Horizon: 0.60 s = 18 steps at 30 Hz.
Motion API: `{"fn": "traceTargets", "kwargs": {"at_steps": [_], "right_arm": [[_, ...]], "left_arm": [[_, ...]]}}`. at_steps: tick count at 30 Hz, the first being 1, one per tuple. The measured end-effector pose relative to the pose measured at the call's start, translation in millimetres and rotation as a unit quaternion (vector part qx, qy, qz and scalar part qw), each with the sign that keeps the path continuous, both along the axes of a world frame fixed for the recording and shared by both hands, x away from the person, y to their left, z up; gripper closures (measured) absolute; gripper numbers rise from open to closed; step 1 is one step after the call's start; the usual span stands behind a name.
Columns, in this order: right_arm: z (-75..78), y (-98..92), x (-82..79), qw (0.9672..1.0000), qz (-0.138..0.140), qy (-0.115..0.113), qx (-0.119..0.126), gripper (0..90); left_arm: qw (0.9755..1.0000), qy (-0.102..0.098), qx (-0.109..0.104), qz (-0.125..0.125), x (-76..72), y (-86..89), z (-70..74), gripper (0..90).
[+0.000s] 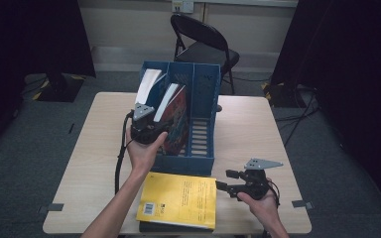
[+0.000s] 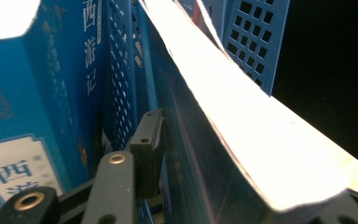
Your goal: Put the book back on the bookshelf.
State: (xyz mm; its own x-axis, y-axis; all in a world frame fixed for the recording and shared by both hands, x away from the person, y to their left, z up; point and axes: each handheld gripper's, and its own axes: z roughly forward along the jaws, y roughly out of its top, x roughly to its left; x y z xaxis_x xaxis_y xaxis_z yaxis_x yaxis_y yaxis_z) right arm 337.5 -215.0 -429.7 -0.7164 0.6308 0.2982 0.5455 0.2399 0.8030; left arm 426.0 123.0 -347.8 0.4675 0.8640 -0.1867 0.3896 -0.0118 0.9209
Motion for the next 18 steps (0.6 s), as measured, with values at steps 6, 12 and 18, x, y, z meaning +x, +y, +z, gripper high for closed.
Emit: {"fn": "traceTargets", "kwargs": {"at_steps": [6,12,18], "right_arm": [[0.0,1.3,0.4,1.0000,0.001,0.001,-0.001,31.7],[0.1,1.9,0.4,1.0000,0.002,0.000,0.000,31.7],[0.4,1.7,0.8,1.0000,0.002,0.000,0.000,31.7]], "left_arm": [[0.9999,0.005,0.011,-0.005,1.2,4.3,9.7,55.0],[0.9989,0.040,0.014,-0.018,8.4,5.8,23.4,53.6],[0.9959,0.080,0.030,-0.027,17.2,6.1,38.1,53.3]]}}
